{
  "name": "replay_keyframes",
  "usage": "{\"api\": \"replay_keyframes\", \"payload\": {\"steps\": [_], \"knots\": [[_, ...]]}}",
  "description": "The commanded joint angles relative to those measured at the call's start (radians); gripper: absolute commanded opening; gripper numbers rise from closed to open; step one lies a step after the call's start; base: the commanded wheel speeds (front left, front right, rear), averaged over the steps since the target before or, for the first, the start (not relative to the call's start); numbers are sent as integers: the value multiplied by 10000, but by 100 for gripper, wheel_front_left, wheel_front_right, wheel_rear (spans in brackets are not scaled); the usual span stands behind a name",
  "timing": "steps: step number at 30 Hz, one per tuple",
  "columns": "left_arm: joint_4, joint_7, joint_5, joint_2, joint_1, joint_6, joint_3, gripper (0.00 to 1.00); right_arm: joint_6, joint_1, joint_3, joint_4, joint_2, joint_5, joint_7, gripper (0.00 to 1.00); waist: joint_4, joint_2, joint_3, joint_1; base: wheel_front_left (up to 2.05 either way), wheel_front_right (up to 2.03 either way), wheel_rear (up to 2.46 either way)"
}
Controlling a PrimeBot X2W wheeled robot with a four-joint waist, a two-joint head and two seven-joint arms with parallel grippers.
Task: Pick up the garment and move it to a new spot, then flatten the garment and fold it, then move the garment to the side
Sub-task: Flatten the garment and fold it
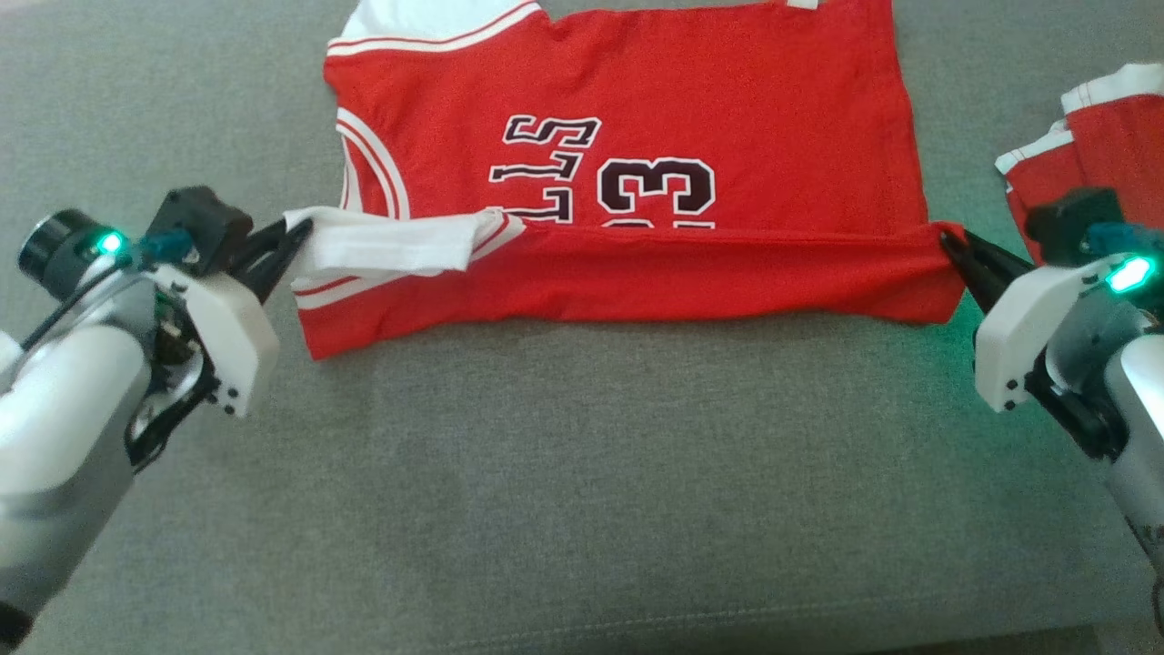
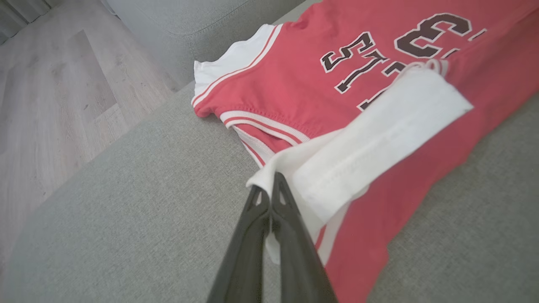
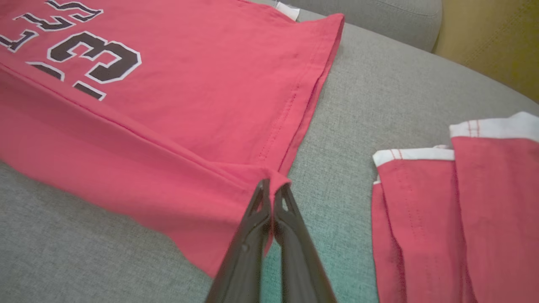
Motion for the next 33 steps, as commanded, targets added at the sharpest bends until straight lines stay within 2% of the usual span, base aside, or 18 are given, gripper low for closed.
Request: {"api": "replay_keyframes", "payload": {"steps": [1, 11, 12, 13, 18, 22, 25, 30, 33], "knots": [[101, -10, -175, 426, -840, 17, 171, 0, -9, -317, 113, -119, -205, -83, 36, 0, -61, 0, 113, -2, 0, 0, 0], [1950, -59, -905, 79, -2293, 15, -1127, 0, -9, -1209, 545, 745, 95, -164, -345, 0, -147, 0, 453, -2, 0, 0, 0], [2158, -98, -963, -2, -2401, 15, -1155, 20, -9, -1298, 578, 841, 133, -171, -402, 31, -149, 0, 478, -2, 0, 0, 0], [2377, -232, -986, -93, -2509, 24, -1120, 100, -9, -1376, 621, 944, 168, -180, -455, 100, -150, 0, 496, -2, 0, 0, 0], [3188, -1036, -1133, -608, -2678, 255, -846, 100, -9, -1580, 454, 1354, 379, -130, -957, 100, -122, 0, 423, -2, 0, 0, 0], [3703, -2041, -1631, -1123, -2554, 871, -133, 100, -9, -1531, -130, 1609, 667, -93, -1967, 100, -100, 0, 138, -2, 0, 0, 0], [3500, -2359, -2095, -1402, -2222, 1331, 724, 100, -9, -1314, -862, 1595, 1024, -26, -3029, 100, -85, 0, -149, -2, 0, 0, 0], [1057, -2393, -1697, -1576, -854, 2159, 2973, 100, -9, -635, -2170, 1014, 1653, -257, -4555, 100, -34, 0, -553, -2, 0, 0, 0], [-754, -2395, -1017, -2086, 1019, 2543, 4636, 100, -9, 214, -3067, 209, 2203, -814, -4943, 100, -48, 0, -887, -2, 0, 0, 0]]}}
